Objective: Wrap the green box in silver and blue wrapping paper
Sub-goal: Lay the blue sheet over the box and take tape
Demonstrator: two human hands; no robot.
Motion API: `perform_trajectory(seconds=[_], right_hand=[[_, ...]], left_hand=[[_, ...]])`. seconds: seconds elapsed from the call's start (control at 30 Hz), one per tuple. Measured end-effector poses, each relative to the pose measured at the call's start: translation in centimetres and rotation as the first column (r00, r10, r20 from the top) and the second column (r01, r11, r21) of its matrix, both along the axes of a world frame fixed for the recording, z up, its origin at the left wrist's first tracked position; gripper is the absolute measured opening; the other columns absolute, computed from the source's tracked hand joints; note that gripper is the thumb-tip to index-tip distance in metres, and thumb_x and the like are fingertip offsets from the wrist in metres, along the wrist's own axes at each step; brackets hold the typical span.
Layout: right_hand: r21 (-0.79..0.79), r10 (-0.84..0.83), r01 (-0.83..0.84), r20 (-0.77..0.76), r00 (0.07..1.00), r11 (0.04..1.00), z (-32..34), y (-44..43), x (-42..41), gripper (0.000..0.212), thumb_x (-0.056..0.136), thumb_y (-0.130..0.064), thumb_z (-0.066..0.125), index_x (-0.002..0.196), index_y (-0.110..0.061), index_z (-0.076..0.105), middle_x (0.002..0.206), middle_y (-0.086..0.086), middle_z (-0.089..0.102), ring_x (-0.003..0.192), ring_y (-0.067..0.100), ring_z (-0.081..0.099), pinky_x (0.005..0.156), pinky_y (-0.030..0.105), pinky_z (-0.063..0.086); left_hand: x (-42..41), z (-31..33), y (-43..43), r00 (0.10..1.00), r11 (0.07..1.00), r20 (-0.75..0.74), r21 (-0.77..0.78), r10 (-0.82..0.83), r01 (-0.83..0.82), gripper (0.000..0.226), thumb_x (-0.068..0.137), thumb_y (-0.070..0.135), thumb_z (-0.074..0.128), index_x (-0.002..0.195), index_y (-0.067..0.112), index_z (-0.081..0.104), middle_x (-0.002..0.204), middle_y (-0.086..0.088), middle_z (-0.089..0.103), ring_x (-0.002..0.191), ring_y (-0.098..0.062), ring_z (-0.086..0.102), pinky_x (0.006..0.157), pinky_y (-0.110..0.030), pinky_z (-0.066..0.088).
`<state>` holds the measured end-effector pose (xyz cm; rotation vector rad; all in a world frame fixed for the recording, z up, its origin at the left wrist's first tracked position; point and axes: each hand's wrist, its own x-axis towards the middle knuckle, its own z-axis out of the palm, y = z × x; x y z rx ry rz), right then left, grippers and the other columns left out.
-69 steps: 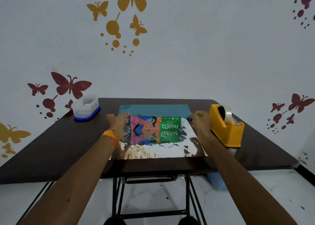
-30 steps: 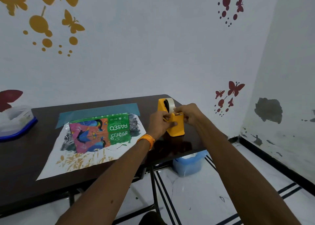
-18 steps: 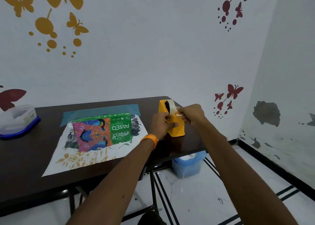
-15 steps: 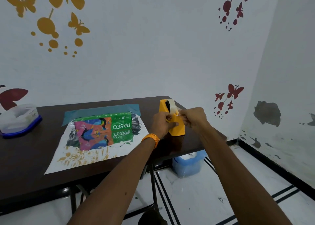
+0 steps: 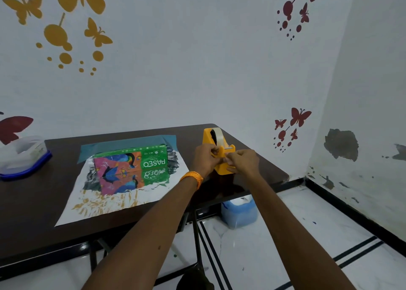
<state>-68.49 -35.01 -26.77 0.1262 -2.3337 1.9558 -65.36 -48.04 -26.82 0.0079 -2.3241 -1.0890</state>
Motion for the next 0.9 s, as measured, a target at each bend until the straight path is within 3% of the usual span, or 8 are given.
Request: perform_trajectory(seconds=[0.2,0.3,0.47,0.57,0.67,0.77,0.83,0.9], right_hand=[[0.183,0.024,-0.008,-0.084,0.996,0.983,0.5,0.4,-0.3,0.017,0.085,-0.01,0.07,0.072,0.002,0.071,0.072,0.016,0.072,0.073,0.031,0.074,0.07,0.043,0.064],[0.272,0.055,-0.023,-0.11,0.992,0.962,1.0,0.7,-0.4,0.017,0.08,-0.008,0.066,0.069,0.002,0.072,0.068,0.016,0.072,0.07,0.033,0.074,0.071,0.046,0.063],[0.403,0.087,-0.043,-0.091,0.992,0.914,0.2,2.0,0.2,0.026,0.08,-0.003,0.066,0.055,-0.006,0.057,0.059,0.012,0.059,0.059,0.025,0.06,0.055,0.027,0.048],[0.245,0.106,-0.096,-0.029,0.994,0.965,-1.1,3.7,1.1,0.025,0.086,-0.007,0.068,0.062,-0.006,0.06,0.067,0.012,0.061,0.067,0.023,0.067,0.061,0.025,0.058],[0.102,0.215,-0.204,-0.116,0.97,0.974,1.3,3.7,2.1,0.022,0.092,-0.01,0.066,0.072,-0.001,0.067,0.077,0.013,0.067,0.078,0.021,0.068,0.06,0.025,0.059],[0.018,0.328,-0.334,-0.243,0.913,0.942,4.2,0.9,3.6,0.026,0.095,-0.013,0.064,0.07,-0.011,0.071,0.079,0.011,0.07,0.083,0.022,0.07,0.068,0.032,0.062],[-0.016,0.359,-0.384,-0.325,0.875,0.923,4.7,-2.1,4.4,0.026,0.095,-0.022,0.066,0.072,-0.013,0.071,0.084,0.016,0.07,0.088,0.03,0.07,0.079,0.044,0.062],[-0.077,0.368,-0.421,-0.361,0.857,0.904,4.6,-5.0,4.6,0.024,0.094,-0.028,0.067,0.073,-0.019,0.071,0.083,0.009,0.071,0.09,0.029,0.07,0.087,0.049,0.059]], left_hand=[[-0.3,-0.1,-0.1,1.0,1.0,0.029,-0.004,0.004,-0.003,0.038,0.069,0.024,0.089,0.097,0.004,0.073,0.096,-0.008,0.071,0.081,-0.013,0.059,0.06,-0.01,0.037],[-0.4,-0.2,-0.2,0.999,1.0,0.035,-0.015,0.007,-0.006,0.04,0.068,0.023,0.089,0.101,0.005,0.073,0.098,-0.009,0.071,0.083,-0.014,0.059,0.065,-0.016,0.039],[-0.5,-0.4,-0.4,1.0,1.0,0.024,-0.02,0.001,0.0,0.042,0.069,0.018,0.088,0.104,0.002,0.071,0.104,-0.012,0.07,0.088,-0.016,0.058,0.075,-0.024,0.043],[-0.9,-0.8,-0.6,1.0,1.0,0.017,-0.002,-0.007,0.007,0.045,0.07,0.018,0.088,0.107,0.002,0.07,0.105,-0.011,0.069,0.09,-0.017,0.059,0.079,-0.025,0.046],[-0.9,-0.6,-0.5,0.999,0.999,0.039,-0.015,-0.032,0.033,0.045,0.069,0.019,0.088,0.108,0.005,0.07,0.102,-0.009,0.07,0.089,-0.016,0.06,0.078,-0.026,0.048],[0.2,-0.2,-2.0,0.997,0.994,0.065,-0.092,-0.052,0.057,0.045,0.071,0.015,0.085,0.112,0.013,0.069,0.094,-0.005,0.069,0.082,-0.016,0.06,0.07,-0.028,0.048],[1.4,0.4,-4.4,0.996,0.981,-0.078,-0.189,0.037,-0.051,0.035,0.073,0.01,0.075,0.106,0.02,0.067,0.085,-0.001,0.068,0.075,-0.019,0.061,0.061,-0.029,0.046],[3.3,1.8,-7.5,0.957,0.917,-0.216,-0.307,0.194,-0.255,0.031,0.074,0.011,0.069,0.103,0.019,0.061,0.091,-0.001,0.066,0.083,-0.022,0.061,0.066,-0.036,0.049]])
